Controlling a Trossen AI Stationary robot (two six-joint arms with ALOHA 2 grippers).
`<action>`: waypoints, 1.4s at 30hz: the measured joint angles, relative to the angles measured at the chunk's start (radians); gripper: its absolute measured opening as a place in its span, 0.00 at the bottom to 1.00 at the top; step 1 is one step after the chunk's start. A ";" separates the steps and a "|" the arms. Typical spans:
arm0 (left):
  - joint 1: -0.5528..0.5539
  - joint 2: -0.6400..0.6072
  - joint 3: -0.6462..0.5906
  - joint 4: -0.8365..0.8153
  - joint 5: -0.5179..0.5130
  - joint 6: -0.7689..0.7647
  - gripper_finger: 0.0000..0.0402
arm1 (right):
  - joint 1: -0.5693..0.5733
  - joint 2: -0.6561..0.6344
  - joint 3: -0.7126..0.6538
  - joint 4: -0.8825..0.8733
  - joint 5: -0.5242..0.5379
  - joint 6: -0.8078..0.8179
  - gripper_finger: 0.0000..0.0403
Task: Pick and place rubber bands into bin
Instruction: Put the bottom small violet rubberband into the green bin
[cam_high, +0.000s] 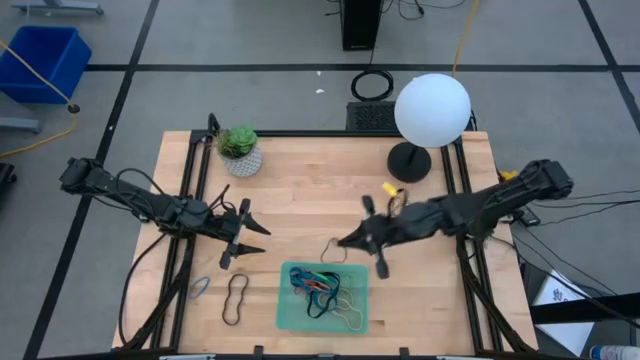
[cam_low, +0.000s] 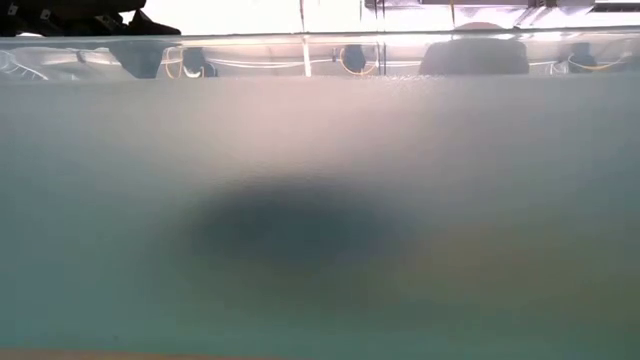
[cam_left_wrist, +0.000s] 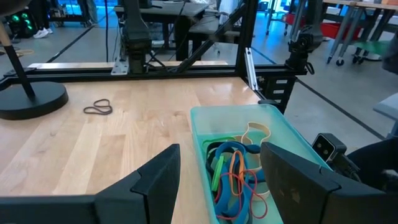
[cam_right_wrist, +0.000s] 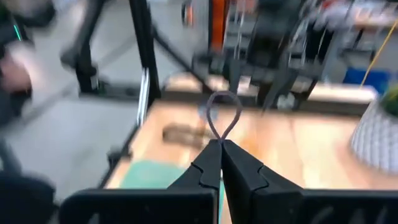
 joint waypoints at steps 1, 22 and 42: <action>0.000 0.000 0.000 0.000 0.000 -0.001 0.57 | 0.006 0.028 0.021 -0.042 0.000 0.000 0.00; 0.000 0.000 0.000 -0.007 0.000 0.001 0.57 | 0.115 0.499 0.075 -0.113 -0.130 0.077 0.00; 0.000 0.000 0.000 -0.015 0.001 0.001 0.57 | 0.114 0.557 0.075 -0.115 -0.128 0.118 0.07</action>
